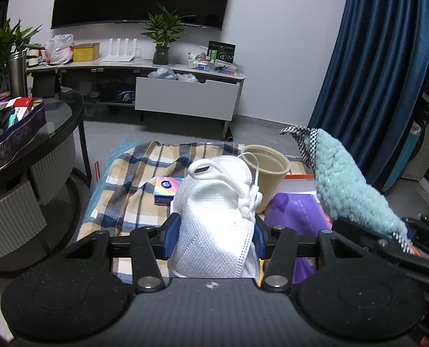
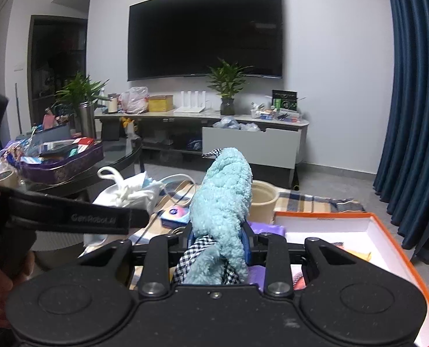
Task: Organize soft objects
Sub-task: 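Carry the white mask and light blue cloth with both grippers over the box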
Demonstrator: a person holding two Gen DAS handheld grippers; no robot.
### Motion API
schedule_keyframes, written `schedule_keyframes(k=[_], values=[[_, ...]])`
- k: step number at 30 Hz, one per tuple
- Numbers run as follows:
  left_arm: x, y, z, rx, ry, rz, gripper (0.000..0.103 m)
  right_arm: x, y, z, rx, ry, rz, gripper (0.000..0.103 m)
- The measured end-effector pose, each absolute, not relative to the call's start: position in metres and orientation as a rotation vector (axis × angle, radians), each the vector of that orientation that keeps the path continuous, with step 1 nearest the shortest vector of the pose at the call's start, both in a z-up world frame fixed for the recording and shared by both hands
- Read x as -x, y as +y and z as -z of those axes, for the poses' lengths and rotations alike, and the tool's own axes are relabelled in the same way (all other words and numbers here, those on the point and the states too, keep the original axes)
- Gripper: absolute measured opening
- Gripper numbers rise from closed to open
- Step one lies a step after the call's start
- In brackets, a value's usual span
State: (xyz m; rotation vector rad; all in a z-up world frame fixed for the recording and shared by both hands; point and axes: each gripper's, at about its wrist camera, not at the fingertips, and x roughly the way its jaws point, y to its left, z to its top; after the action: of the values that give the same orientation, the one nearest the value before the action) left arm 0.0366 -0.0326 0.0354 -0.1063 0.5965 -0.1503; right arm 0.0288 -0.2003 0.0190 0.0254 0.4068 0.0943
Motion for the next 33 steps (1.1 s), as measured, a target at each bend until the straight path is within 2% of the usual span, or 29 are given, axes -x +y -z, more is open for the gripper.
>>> schedule_keyframes(k=[33], values=[[-0.038, -0.073, -0.048, 0.058, 0.567, 0.256, 0.051, -0.029, -0.246, -0.032, -0.065, 0.392, 0.032, 0.037]])
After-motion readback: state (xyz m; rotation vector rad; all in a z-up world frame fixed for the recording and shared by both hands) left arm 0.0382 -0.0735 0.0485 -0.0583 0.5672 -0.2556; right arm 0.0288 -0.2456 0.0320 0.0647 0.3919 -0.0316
